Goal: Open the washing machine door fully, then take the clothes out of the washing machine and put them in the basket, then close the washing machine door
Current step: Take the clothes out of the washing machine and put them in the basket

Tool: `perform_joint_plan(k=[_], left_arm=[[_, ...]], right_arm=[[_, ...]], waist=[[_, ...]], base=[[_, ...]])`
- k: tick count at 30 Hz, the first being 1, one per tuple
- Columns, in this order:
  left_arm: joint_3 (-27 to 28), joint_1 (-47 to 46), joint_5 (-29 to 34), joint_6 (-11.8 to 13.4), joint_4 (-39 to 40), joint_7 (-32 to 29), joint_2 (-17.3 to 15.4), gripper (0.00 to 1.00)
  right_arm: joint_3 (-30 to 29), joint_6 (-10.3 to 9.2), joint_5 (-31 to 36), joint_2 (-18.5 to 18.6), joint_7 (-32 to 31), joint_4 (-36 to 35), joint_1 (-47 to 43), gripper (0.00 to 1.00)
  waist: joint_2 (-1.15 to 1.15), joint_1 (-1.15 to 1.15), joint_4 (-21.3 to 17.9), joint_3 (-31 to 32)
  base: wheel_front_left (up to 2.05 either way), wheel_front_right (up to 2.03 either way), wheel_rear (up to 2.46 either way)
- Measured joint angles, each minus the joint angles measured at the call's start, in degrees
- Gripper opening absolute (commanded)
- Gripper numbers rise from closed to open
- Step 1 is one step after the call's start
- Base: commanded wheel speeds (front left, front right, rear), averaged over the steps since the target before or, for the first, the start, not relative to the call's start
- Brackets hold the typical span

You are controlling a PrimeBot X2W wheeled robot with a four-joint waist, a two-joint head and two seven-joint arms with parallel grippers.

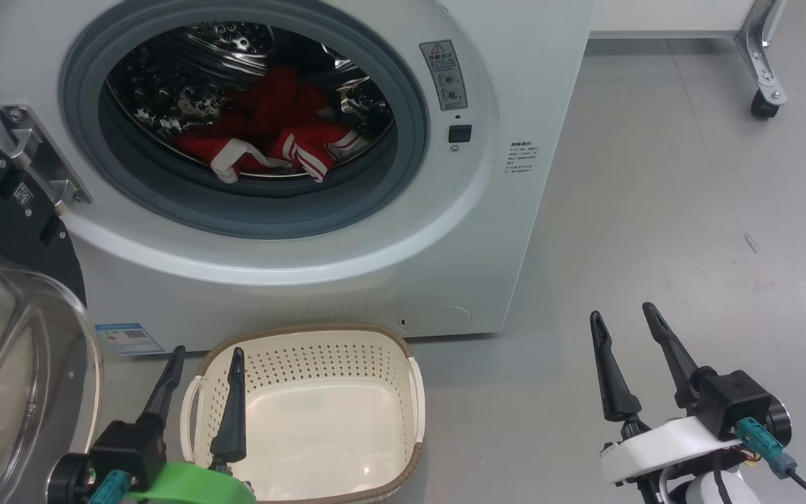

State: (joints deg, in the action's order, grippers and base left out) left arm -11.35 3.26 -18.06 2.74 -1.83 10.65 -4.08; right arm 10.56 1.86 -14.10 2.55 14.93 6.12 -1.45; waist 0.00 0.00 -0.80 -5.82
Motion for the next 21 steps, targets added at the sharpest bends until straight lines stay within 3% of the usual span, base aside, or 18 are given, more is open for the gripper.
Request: perform_joint_plan(k=[21], left_arm=[[-0.3, 0.0, 0.0, 0.1, -0.4, 0.0, 0.0, 1.0]], right_arm=[[0.2, -0.01, 0.0, 0.0, 0.0, -0.2, 0.0, 1.0]], waist=[[0.0, 0.0, 0.5, -0.5]], base=[[0.01, -0.01, 0.0]])
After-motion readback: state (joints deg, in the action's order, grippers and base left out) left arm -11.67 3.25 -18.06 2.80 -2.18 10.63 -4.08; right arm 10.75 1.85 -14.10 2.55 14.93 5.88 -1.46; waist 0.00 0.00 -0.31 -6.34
